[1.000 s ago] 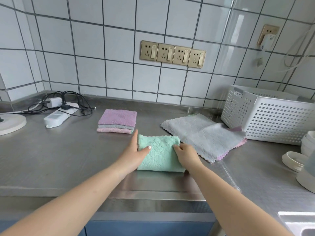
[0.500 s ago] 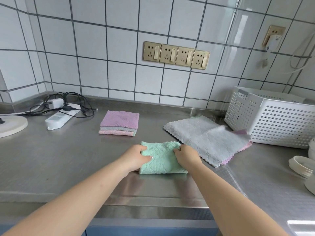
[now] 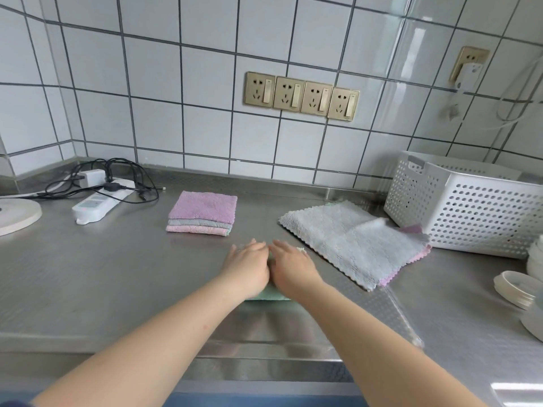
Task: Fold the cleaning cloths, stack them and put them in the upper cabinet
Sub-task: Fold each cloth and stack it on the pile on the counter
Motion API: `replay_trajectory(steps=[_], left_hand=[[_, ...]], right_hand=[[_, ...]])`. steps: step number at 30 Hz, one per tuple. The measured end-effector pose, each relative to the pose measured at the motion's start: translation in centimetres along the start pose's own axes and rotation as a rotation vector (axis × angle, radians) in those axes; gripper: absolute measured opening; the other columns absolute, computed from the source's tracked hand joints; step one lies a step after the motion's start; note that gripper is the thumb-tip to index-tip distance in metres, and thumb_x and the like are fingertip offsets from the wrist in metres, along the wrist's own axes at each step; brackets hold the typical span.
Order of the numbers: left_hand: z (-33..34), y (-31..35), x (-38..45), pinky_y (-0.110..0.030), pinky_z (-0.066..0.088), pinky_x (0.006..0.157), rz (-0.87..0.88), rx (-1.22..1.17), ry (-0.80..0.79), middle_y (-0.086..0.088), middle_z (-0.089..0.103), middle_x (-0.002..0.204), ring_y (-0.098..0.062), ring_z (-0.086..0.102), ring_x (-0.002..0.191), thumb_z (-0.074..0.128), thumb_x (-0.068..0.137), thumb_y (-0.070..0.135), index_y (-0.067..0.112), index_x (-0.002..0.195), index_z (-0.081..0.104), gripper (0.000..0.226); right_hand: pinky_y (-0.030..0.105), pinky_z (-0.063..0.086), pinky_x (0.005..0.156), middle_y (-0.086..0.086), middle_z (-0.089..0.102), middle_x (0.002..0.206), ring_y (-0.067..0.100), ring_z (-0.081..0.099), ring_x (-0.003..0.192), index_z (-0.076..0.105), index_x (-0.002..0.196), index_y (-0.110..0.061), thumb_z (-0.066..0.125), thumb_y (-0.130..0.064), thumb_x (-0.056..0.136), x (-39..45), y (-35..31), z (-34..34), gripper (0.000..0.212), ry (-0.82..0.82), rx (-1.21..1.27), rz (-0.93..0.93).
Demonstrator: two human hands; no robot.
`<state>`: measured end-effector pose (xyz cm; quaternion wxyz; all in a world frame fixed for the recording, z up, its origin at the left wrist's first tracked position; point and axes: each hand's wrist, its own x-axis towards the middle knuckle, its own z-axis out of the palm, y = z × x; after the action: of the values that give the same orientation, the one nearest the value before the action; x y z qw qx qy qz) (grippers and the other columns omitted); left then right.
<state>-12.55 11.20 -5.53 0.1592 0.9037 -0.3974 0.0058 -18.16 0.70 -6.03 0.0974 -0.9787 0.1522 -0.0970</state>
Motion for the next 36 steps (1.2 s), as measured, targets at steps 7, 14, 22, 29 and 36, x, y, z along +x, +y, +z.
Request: replay_trajectory(steps=[7, 14, 22, 29, 36], left_hand=[[1.7, -1.3, -0.2, -0.051, 0.002, 0.116, -0.076, 0.070, -0.124, 0.006, 0.001, 0.158, -0.010, 0.001, 0.145, 0.023, 0.099, 0.028, 0.019, 0.149, 0.014, 0.051], [1.7, -1.6, -0.4, -0.051, -0.002, 0.116, -0.153, 0.076, -0.137, 0.000, -0.003, 0.159, -0.015, -0.002, 0.146, 0.020, 0.098, 0.040, 0.024, 0.149, 0.010, 0.054], [1.1, -2.6, -0.1, -0.049, 0.009, 0.116, -0.180, -0.001, -0.056, -0.001, 0.026, 0.154, -0.021, 0.015, 0.144, 0.036, 0.094, 0.048, 0.024, 0.146, 0.024, 0.059], [-0.6, -2.6, 0.6, -0.028, 0.036, 0.105, -0.208, -0.942, 0.135, -0.003, 0.047, 0.140, -0.014, 0.043, 0.129, 0.061, 0.087, 0.010, 0.020, 0.134, 0.047, 0.049], [-1.5, -3.3, -0.1, -0.020, 0.042, 0.083, -0.146, -0.683, -0.078, 0.003, 0.059, 0.117, -0.012, 0.055, 0.104, 0.060, 0.089, 0.014, 0.021, 0.122, 0.061, 0.035]], right_hand=[[0.043, 0.010, 0.118, -0.001, 0.018, 0.158, 0.015, 0.010, 0.146, 0.026, 0.146, -0.027, 0.025, -0.038, 0.099, -0.4, 1.1, 1.7, 0.049, -0.084, -0.095, -0.003], [0.050, 0.001, 0.117, 0.000, 0.004, 0.160, 0.017, -0.002, 0.147, 0.012, 0.150, -0.033, 0.020, -0.056, 0.094, -0.5, 1.2, 1.3, 0.061, -0.158, -0.104, 0.156], [0.050, 0.003, 0.116, 0.002, 0.004, 0.160, 0.019, -0.003, 0.147, 0.012, 0.150, -0.032, 0.019, -0.057, 0.094, -0.8, 1.1, 1.3, 0.062, -0.154, -0.088, 0.161], [0.050, 0.004, 0.117, 0.002, 0.004, 0.160, 0.019, -0.003, 0.147, 0.011, 0.150, -0.031, 0.017, -0.062, 0.093, -0.9, 1.2, 1.3, 0.066, -0.148, -0.081, 0.147], [0.047, 0.006, 0.118, 0.002, 0.005, 0.160, 0.018, -0.002, 0.147, 0.014, 0.150, -0.030, 0.019, -0.063, 0.092, -1.0, 1.2, 1.3, 0.066, -0.118, -0.048, 0.145]])
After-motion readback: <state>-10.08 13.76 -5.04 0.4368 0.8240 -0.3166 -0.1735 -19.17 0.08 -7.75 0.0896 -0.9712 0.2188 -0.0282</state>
